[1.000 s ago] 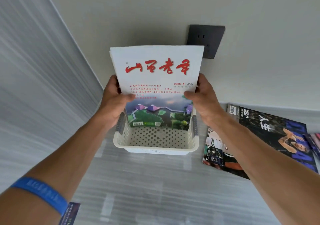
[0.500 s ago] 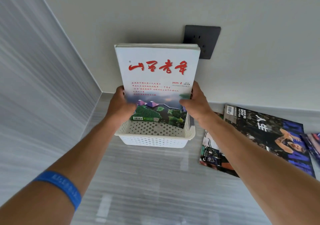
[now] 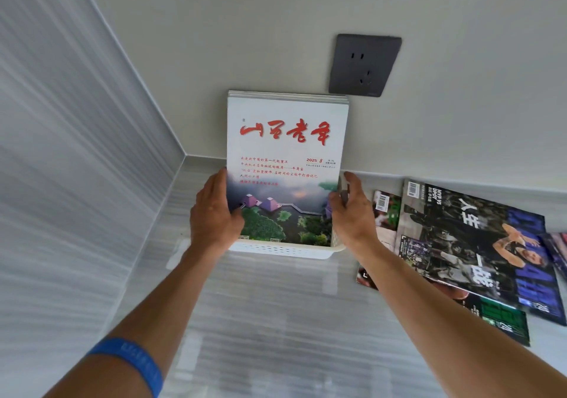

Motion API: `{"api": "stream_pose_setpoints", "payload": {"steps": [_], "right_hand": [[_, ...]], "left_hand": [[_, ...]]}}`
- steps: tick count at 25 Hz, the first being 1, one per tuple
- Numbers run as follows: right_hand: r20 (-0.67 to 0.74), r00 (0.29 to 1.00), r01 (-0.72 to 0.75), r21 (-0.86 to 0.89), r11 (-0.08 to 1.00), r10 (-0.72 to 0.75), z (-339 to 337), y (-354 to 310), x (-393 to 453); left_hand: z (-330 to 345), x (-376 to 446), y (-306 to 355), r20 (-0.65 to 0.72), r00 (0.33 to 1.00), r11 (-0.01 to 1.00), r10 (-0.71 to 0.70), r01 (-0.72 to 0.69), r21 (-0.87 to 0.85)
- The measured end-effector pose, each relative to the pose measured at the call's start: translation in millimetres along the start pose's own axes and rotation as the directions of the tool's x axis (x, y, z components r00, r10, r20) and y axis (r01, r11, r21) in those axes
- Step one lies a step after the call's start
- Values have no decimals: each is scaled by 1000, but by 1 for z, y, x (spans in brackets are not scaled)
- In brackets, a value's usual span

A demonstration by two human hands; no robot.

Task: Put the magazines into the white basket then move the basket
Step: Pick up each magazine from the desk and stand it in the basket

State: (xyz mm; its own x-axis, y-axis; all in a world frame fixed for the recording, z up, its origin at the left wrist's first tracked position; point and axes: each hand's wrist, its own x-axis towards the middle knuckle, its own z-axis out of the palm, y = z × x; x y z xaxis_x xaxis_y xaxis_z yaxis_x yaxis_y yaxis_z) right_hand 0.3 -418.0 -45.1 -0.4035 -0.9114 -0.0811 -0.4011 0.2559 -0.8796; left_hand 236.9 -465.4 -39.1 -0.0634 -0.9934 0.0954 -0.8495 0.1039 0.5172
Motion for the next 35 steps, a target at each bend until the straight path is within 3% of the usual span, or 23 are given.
{"api": "stream_pose_setpoints", "payload": {"steps": [4, 7, 9, 13, 17, 22, 26, 30, 33, 35], "right_hand": [[55, 998, -20, -2, 1000, 20, -23, -2, -10], [0, 1000, -23, -26, 999, 23, -65, 21, -37], [-58, 998, -39, -49, 998, 36, -105, 49, -63], [-189, 974, -150, -145, 978, 121, -201, 120, -103], [-327, 936, -220, -254, 942, 130, -321, 187, -132], [-444, 885, -368, -481, 796, 141, -413, 256, -157], [-348, 933, -316, -684, 658, 86, -441, 276, -138], [-256, 951, -310, -819, 483, 176, -466, 283, -113], [-87, 985, -124, -955, 268, 148, -479, 282, -107], [8, 984, -27, -981, 191, 177, -479, 281, -108]], "left_hand": [[-4, -19, 18, -112, 986, 991, 125, -118, 69], [13, -56, 75, -96, 953, 956, 287, -291, -26], [42, -90, 127, -4, 927, 918, 375, -372, -138], [109, -159, 213, 204, 871, 883, 448, -395, -252], [164, -213, 289, 380, 781, 865, 495, -403, -299], [203, -250, 355, 504, 703, 865, 502, -426, -266], [221, -253, 381, 648, 640, 867, 413, -493, -67], [233, -235, 372, 657, 702, 841, 274, -507, 191], [240, -230, 360, 661, 711, 838, 241, -495, 228], [243, -230, 357, 663, 702, 816, 258, -526, 239]]}}
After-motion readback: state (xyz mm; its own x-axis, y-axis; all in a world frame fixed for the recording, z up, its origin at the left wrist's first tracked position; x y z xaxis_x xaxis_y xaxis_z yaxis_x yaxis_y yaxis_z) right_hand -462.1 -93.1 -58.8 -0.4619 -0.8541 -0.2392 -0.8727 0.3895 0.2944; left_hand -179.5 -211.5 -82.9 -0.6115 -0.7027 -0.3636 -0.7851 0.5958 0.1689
